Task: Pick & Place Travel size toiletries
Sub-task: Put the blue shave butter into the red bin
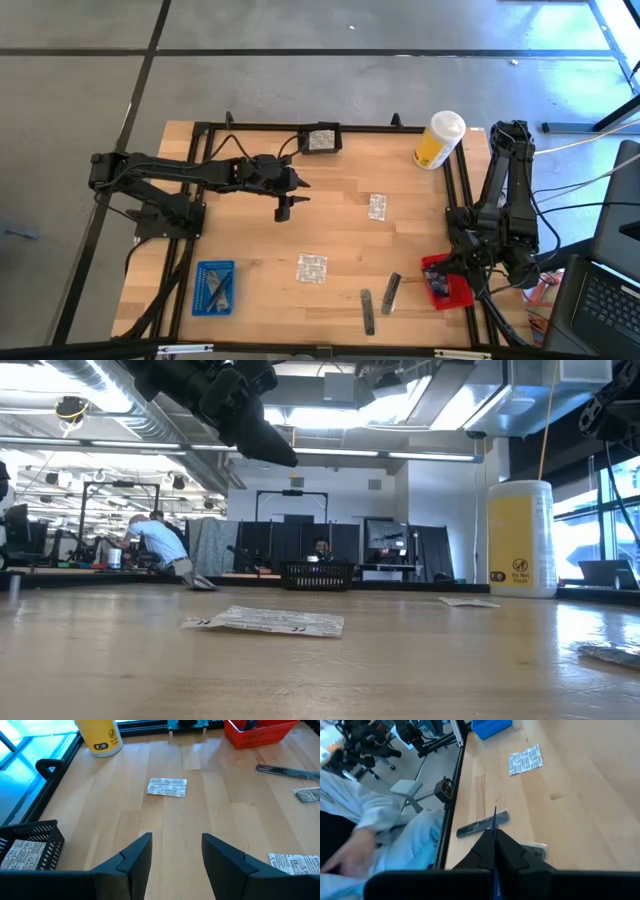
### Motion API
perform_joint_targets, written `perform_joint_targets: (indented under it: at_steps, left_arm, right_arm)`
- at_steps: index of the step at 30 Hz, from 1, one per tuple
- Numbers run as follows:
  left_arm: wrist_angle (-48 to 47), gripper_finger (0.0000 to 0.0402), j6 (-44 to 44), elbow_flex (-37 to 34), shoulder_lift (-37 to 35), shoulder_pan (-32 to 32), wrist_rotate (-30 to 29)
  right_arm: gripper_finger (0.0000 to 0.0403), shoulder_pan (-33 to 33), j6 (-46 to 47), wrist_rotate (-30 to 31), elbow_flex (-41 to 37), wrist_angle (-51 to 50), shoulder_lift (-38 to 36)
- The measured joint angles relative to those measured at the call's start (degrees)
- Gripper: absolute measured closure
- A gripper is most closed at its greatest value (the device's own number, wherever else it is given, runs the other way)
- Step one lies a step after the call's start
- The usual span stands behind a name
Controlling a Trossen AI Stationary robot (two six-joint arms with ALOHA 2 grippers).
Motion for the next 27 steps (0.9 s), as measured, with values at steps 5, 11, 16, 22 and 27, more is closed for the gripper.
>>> perform_joint_targets:
  at_steps: [5,11,16,22,27]
  left_arm:
    - [0.0,0.0238,0.0,0.0,0.0,0.0,0.0]
    - [0.02,0.0236,0.0,0.0,0.0,0.0,0.0]
    - [0.0,0.0237,0.0,0.0,0.0,0.0,0.0]
    - [0.0,0.0237,0.0,0.0,-0.01,0.0,0.0]
    - [0.01,0.0236,0.0,0.0,0.0,0.0,0.0]
  right_arm:
    - [0.0403,0.0,-5.65,0.3,0.0,-0.04,0.0]
    - [0.0403,0.0,-6.85,-1.16,0.0,-0.02,0.0]
    - [0.0403,0.0,-7.16,-1.9,0.02,-0.04,0.0]
    - [0.0403,0.0,-7.16,-2.2,0.02,0.13,0.0]
    - [0.0403,0.0,-7.19,-2.21,0.02,0.13,0.0]
